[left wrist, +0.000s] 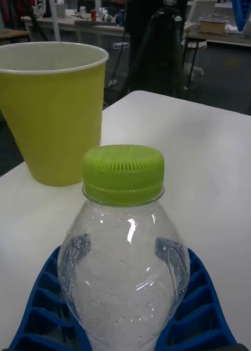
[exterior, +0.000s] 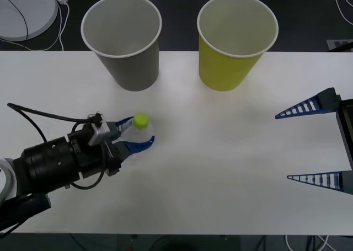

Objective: Put the can into the green bin and the plastic bottle into the gray bin

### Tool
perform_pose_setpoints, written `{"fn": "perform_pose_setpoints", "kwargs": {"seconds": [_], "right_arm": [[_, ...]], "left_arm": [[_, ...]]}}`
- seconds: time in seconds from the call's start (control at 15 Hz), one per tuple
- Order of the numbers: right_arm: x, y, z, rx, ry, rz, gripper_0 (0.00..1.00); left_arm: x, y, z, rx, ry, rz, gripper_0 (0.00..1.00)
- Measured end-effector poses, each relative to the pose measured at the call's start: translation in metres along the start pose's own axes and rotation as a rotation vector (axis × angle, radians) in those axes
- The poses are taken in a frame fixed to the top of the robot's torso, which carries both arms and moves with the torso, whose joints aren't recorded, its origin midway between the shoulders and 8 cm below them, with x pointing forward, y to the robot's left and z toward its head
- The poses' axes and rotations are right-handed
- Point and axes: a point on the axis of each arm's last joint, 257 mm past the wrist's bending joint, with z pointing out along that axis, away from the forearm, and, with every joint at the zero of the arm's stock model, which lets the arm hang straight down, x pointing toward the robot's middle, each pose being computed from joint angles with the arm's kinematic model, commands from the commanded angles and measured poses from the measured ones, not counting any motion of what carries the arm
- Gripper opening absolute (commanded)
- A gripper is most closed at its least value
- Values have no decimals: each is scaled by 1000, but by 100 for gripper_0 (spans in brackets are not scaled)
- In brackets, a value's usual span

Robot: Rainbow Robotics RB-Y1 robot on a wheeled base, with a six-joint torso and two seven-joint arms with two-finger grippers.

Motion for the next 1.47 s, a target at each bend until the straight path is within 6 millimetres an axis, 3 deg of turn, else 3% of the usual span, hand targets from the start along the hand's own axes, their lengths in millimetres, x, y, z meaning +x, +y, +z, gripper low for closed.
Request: {"fn": "perform_pose_setpoints", "kwargs": {"seconds": [0.4, 0.8, 1.47], "right_arm": [[0, 0, 0, 0, 0, 0, 100], [0, 0, 0, 0, 0, 0, 100], [0, 0, 0, 0, 0, 0, 100]], "left_arm": [[0, 27, -19, -80, 51, -48, 0], [-13, 48, -37, -108, 105, -102, 0], [-49, 93, -93, -184, 217, -123, 0]]}}
